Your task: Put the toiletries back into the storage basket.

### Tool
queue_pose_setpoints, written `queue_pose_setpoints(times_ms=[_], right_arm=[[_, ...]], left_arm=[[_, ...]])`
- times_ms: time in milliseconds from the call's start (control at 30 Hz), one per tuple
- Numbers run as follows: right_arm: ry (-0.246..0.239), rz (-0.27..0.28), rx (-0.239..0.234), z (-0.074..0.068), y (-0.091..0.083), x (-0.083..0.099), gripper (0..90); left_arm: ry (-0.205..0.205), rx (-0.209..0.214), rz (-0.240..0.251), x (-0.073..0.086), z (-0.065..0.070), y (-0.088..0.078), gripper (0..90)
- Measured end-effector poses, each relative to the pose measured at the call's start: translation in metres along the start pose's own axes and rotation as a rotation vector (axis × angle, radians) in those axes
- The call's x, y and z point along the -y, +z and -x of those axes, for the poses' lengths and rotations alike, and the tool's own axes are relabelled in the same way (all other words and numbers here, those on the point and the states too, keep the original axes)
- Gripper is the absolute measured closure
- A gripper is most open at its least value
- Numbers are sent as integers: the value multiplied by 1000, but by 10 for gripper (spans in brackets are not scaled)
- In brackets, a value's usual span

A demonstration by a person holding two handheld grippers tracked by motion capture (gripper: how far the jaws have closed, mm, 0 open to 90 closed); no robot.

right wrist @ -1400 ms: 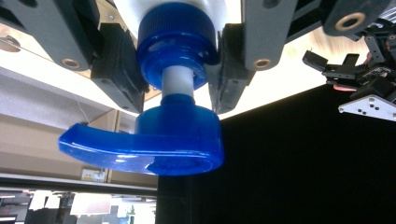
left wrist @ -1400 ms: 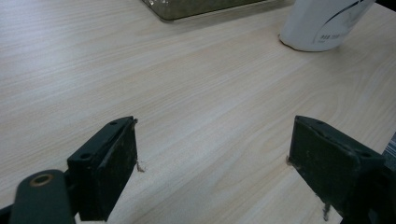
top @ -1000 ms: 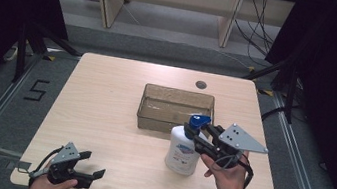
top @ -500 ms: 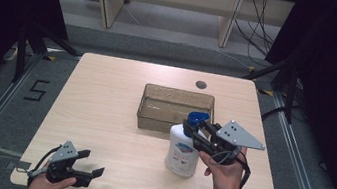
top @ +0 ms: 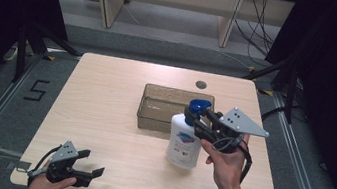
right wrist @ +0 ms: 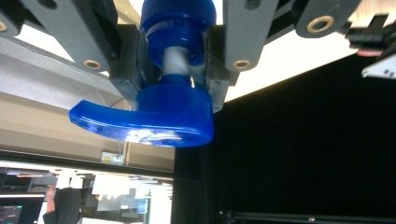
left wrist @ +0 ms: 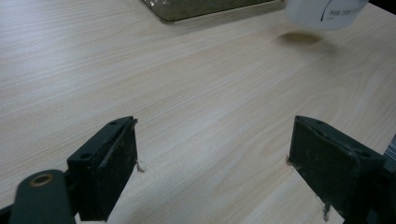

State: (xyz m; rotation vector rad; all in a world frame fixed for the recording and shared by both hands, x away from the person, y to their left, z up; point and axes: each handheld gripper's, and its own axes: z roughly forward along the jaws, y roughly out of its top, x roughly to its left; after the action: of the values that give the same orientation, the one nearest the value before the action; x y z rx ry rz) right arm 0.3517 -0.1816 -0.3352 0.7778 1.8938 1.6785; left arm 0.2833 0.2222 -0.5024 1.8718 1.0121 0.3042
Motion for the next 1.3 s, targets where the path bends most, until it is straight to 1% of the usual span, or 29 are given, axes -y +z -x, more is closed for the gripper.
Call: queue_pose_setpoints(times_ms=[100, 133, 233, 300, 333, 367, 400, 433, 467, 500, 533, 567, 600, 667, 700, 733, 767, 833, 867, 967, 1000, 1033, 1067, 1100, 1133, 1167, 1200, 1267, 1300], right_arm=[[8, 2, -9, 2, 3, -4, 659], [9, 12, -8, 4, 7, -8, 660], [16, 8, -11, 3, 9, -11, 660], [9, 11, -8, 2, 11, -15, 660], [7, 22, -9, 3, 14, -19, 660], [7, 22, -9, 3, 14, -19, 660], [11, 24, -9, 4, 15, -23, 660], [11, 24, -9, 4, 15, -23, 660], [6, 29, -13, 6, 16, -29, 660], [6, 29, -13, 6, 16, -29, 660], [14, 29, -16, 6, 17, -32, 660], [2, 36, -9, 8, 17, -34, 661], [-6, 43, -11, 9, 18, -37, 661], [-1, 45, -9, 10, 19, -43, 661], [-1, 45, -9, 10, 19, -43, 661], [-11, 46, -3, 13, 20, -48, 661], [-11, 46, -3, 13, 20, -48, 661], [0, 48, 7, 18, 21, -54, 661], [-7, 54, 17, 21, 21, -56, 661], [-10, 56, 20, 25, 22, -59, 661], [1, 51, 30, 28, 23, -63, 662], [1, 51, 30, 28, 23, -63, 662], [14, 53, 37, 33, 25, -66, 661], [14, 53, 37, 33, 25, -66, 661], [22, 50, 47, 38, 26, -70, 662], [22, 50, 47, 38, 26, -70, 662], [11, 51, 63, 42, 28, -74, 661], [2, 56, 67, 45, 29, -76, 662], [7, 53, 74, 47, 30, -78, 661]], left_arm=[[-2, -9, -4, 0, 1, -1, 147], [-4, -8, -5, 0, 0, -1, 147], [-4, 2, -1, 0, 0, 0, 147], [-3, 2, -1, 0, 0, 0, 147], [-4, 2, -1, 0, 0, 0, 147], [-4, 2, -1, 0, 0, 0, 147], [-4, 1, -1, 0, 0, 0, 147], [-4, 1, -1, 0, 0, 0, 147], [-4, 0, -2, 0, 0, 0, 147], [-6, 1, -2, 0, 0, 0, 147], [-4, 2, -2, 0, 0, 0, 147], [-3, -1, 1, 0, 0, 0, 147], [-2, -12, -8, 0, 1, -2, 147], [-6, -12, -5, 0, 1, -1, 147], [-6, -12, -5, 0, 1, -1, 147], [-2, -12, -9, 0, 1, -1, 147], [-2, -12, -9, 0, 1, -1, 147], [-1, -10, -8, 0, 1, -1, 147], [0, -11, -8, 0, 1, -1, 147], [-5, -12, -5, 0, 1, -1, 147], [-5, -11, -5, 0, 1, -1, 147], [-5, -11, -5, 0, 1, -1, 147], [-1, -11, -7, 0, 1, -2, 147], [-1, -11, -7, 0, 1, -2, 147], [0, -10, -7, 0, 1, -1, 147], [0, -10, -7, 0, 1, -1, 148], [-1, -9, -7, 0, 1, -1, 147], [-2, -9, -7, 0, 1, -1, 147], [-3, -7, -5, 0, 1, -1, 147]])
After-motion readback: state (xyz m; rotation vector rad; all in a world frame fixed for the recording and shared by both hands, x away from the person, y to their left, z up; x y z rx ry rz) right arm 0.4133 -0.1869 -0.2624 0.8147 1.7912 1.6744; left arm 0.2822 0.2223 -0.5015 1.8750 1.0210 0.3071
